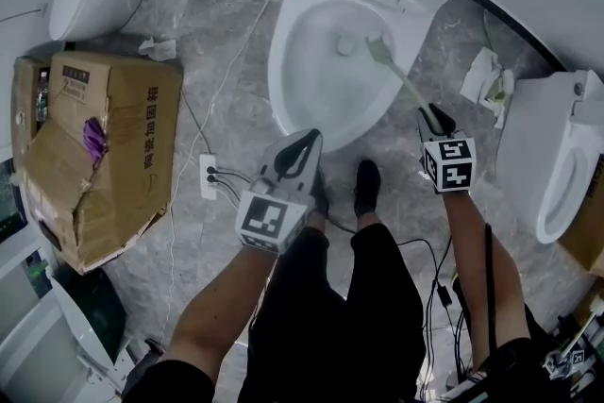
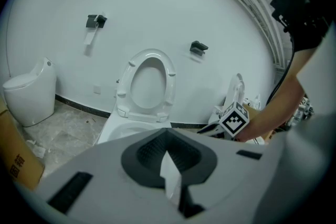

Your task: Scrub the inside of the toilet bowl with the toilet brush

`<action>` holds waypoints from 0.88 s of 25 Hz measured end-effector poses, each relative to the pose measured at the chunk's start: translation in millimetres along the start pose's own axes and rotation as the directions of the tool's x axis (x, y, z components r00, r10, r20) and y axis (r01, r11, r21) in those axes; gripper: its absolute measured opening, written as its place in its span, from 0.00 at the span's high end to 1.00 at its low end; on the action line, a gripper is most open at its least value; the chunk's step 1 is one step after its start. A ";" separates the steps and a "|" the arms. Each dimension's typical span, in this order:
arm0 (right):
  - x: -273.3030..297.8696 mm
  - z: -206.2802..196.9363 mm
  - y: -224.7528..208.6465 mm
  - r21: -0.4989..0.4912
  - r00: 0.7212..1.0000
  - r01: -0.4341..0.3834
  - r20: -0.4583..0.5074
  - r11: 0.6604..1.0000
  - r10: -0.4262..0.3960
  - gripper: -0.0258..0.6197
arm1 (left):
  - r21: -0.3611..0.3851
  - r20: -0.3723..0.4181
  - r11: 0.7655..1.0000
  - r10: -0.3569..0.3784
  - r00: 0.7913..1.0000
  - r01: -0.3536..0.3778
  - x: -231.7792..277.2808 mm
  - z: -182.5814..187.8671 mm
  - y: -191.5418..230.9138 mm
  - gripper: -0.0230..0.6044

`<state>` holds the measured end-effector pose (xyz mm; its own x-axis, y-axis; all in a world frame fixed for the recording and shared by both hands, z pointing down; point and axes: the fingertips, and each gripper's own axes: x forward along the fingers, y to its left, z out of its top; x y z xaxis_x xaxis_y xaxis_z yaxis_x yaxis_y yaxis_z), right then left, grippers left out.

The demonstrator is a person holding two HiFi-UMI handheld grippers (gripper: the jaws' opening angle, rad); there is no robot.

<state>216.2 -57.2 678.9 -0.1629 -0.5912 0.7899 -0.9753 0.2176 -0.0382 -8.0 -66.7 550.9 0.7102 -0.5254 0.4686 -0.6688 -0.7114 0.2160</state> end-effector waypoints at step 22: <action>-29.3 -35.0 32.8 -0.074 0.994 -0.113 -0.017 0.991 0.112 0.80 | -0.020 0.009 0.999 0.047 0.999 -0.047 -19.5 -10.0 -8.2 0.95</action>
<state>194.2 -5.6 675.9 -0.2685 -0.5499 0.7909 -0.9369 0.3398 -0.0818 -18.6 -45.9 548.5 0.6799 -0.5627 0.4703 -0.7057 -0.6765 0.2106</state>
